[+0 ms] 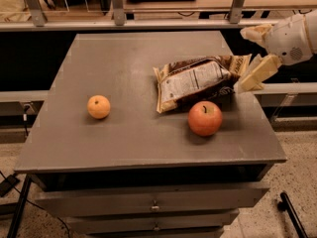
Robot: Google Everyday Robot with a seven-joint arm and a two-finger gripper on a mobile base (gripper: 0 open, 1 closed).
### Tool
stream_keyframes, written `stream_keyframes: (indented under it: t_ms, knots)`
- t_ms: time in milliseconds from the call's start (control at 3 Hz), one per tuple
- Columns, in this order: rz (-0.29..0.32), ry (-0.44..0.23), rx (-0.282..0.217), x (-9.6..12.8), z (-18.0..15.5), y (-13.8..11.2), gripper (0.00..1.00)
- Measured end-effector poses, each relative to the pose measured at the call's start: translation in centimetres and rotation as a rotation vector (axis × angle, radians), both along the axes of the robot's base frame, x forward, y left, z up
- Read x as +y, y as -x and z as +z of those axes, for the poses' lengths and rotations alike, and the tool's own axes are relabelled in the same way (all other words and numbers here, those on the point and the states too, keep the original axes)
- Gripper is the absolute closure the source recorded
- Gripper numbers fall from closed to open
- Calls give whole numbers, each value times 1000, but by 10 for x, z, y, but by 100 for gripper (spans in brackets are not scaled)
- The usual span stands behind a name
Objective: Move brown chip bag near apple
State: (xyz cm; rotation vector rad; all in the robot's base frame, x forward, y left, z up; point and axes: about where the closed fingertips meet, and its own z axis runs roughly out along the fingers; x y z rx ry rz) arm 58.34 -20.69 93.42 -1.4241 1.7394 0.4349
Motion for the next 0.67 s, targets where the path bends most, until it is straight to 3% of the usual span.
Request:
stream_keyframes:
  t_ms: [333, 667]
  knots:
    - [-13, -1, -44, -29, 13, 2, 0]
    - [-13, -1, -44, -29, 13, 2, 0]
